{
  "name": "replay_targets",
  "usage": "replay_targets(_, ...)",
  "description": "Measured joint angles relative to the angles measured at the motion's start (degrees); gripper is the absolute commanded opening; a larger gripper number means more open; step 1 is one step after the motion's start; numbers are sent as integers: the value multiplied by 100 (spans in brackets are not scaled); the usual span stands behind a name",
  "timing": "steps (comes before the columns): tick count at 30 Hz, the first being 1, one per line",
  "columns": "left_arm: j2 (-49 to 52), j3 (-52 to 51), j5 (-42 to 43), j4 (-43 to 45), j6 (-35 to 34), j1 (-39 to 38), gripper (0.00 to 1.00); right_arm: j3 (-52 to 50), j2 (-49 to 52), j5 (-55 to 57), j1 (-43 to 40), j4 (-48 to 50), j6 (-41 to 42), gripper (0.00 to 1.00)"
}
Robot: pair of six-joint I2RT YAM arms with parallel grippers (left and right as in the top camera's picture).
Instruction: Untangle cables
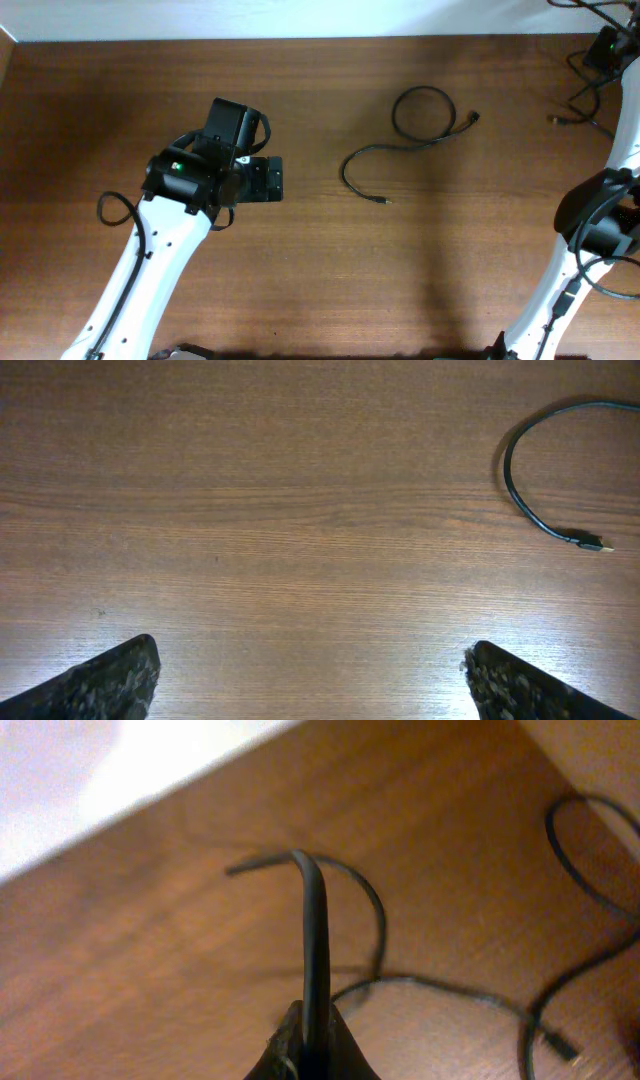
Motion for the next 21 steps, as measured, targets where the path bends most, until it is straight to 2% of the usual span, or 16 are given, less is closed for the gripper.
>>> replay_targets(1, 0, 0, 0, 2, 0, 0, 99, -103, 92, 87, -98, -7, 7, 8)
replay_targets(2, 0, 0, 0, 0, 0, 0, 99, -181, 142, 144, -214, -11, 11, 33)
replay_targets(3, 0, 0, 0, 0, 0, 0, 99, -216, 157, 181, -326, -17, 46, 79)
replay_targets(4, 0, 0, 0, 0, 0, 0, 99, -232, 160, 184, -457, -61, 57, 100)
replay_targets(10, 0, 0, 0, 2, 0, 0, 99, -238, 160, -562, -767, -629, -72, 99)
replay_targets(15, 0, 0, 0, 2, 0, 0, 99, -243, 149, -2653, -767, -914, -420, 99)
replay_targets(18, 0, 0, 0, 2, 0, 0, 99, -297, -188, -2688, -726, -1029, -468, 99)
replay_targets(21, 0, 0, 0, 0, 0, 0, 99, -297, -1134, -2428, -575, -1327, -560, 100)
